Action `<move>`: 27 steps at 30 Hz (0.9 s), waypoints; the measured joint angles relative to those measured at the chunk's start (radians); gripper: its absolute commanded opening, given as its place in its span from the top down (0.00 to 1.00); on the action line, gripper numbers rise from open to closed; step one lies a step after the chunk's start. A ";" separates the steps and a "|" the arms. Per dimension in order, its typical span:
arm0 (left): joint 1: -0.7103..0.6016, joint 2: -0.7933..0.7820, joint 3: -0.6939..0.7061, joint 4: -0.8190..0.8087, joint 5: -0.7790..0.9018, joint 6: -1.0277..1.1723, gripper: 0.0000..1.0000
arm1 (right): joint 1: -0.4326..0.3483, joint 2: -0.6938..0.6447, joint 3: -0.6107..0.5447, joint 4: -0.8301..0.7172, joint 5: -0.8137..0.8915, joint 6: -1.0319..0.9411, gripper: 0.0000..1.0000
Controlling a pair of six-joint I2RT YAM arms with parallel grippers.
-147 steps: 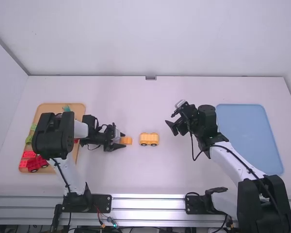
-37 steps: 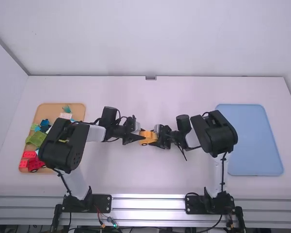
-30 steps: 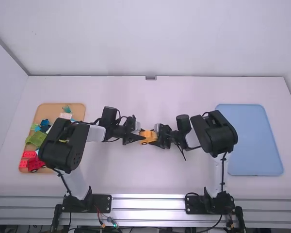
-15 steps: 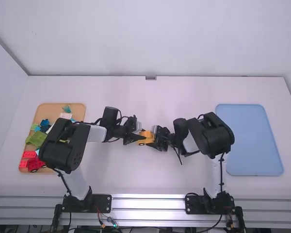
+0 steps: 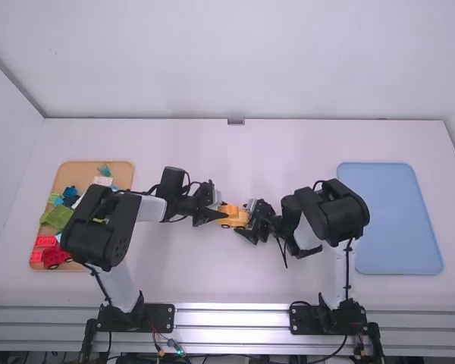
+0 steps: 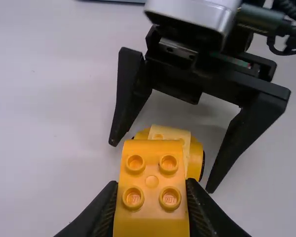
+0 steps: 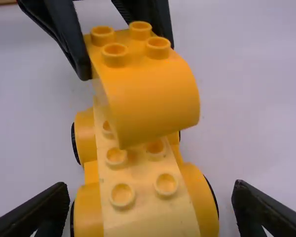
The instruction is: Assemble lego blocks to make yellow taxi
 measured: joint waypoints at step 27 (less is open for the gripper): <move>0.000 0.000 0.000 0.002 0.019 0.000 0.98 | -0.017 0.000 0.205 -0.420 -0.215 -0.337 0.36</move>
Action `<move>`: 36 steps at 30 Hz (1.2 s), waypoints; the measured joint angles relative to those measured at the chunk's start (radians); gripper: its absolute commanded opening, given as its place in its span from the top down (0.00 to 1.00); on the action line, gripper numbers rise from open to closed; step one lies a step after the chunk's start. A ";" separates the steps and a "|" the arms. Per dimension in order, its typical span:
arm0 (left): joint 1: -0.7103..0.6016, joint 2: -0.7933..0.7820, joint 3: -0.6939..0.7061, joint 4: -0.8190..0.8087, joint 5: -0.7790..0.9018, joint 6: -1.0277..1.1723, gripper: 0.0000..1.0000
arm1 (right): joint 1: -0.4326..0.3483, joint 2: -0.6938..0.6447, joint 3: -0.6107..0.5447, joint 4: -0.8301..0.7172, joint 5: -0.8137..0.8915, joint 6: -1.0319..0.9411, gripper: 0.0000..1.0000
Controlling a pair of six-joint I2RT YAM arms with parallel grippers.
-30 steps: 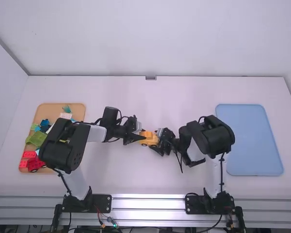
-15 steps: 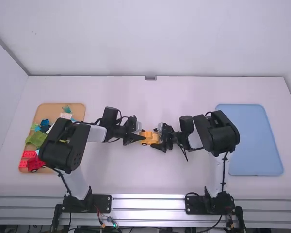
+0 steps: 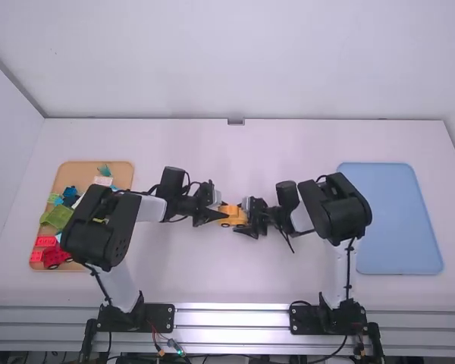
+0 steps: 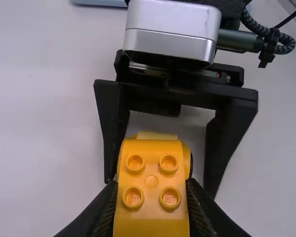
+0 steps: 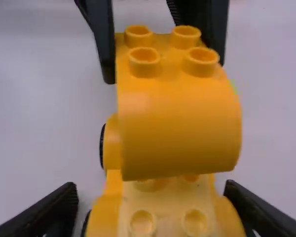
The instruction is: Assemble lego blocks to make yellow taxi
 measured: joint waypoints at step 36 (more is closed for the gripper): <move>-0.024 0.105 0.002 0.117 0.089 0.038 0.98 | 0.000 0.000 0.009 -0.039 -0.022 -0.019 0.52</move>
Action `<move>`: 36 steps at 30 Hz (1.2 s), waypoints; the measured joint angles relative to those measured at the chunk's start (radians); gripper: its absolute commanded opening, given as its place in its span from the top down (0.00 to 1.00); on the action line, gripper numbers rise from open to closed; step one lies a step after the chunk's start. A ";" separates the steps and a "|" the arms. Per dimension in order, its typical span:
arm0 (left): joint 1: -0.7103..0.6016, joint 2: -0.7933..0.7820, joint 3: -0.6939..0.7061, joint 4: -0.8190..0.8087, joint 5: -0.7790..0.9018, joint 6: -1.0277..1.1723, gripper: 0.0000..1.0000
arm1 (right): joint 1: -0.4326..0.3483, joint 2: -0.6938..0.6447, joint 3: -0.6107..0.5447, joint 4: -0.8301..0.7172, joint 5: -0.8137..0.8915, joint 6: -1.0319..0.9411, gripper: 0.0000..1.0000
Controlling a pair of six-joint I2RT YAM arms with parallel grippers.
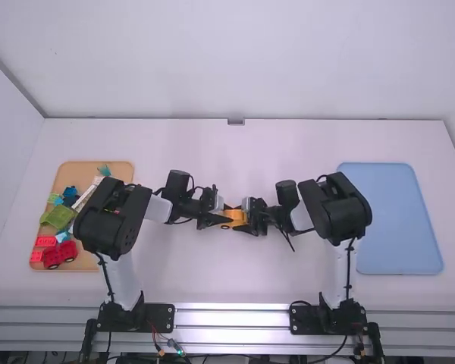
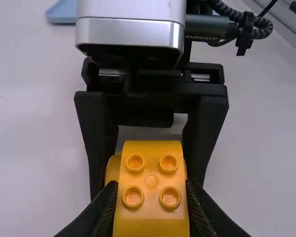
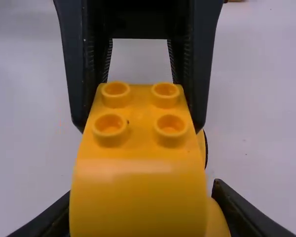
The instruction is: Assemble lego blocks to make yellow taxi
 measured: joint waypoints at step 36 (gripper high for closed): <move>-0.057 -0.024 0.097 -0.202 -0.122 -0.011 0.99 | -0.003 0.000 0.001 -0.003 0.000 -0.003 0.53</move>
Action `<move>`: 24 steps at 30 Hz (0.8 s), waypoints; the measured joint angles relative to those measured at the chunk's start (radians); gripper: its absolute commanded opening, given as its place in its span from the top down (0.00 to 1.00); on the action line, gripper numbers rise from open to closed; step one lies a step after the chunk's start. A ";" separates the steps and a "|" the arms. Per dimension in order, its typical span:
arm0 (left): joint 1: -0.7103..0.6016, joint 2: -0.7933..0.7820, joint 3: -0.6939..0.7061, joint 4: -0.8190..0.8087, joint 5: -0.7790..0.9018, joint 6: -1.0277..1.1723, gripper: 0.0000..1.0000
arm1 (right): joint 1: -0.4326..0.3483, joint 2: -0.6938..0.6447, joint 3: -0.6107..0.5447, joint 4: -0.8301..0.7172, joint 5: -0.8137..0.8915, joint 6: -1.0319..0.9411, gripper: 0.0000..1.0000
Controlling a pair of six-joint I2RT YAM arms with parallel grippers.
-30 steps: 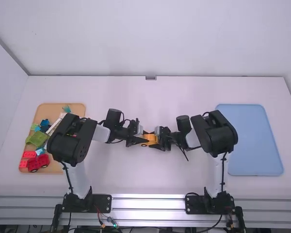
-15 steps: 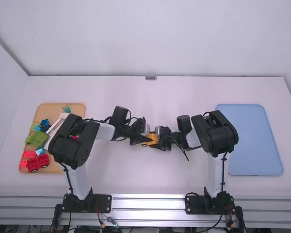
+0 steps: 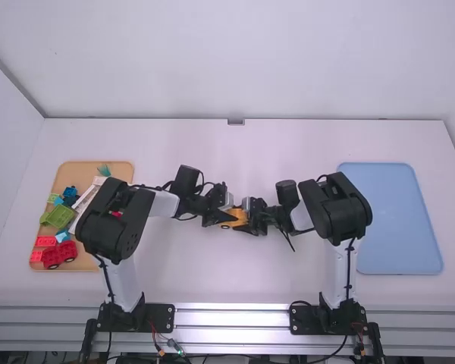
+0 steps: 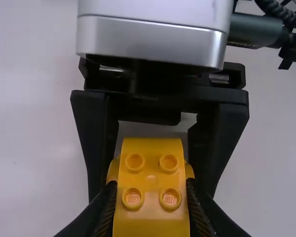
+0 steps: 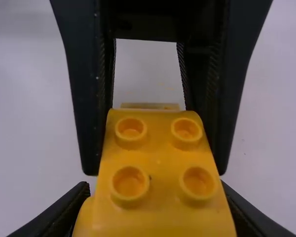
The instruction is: Assemble lego blocks to make yellow taxi
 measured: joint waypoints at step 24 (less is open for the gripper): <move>0.037 -0.074 -0.039 -0.047 -0.007 0.045 0.98 | 0.002 0.000 0.000 -0.003 -0.003 0.001 0.53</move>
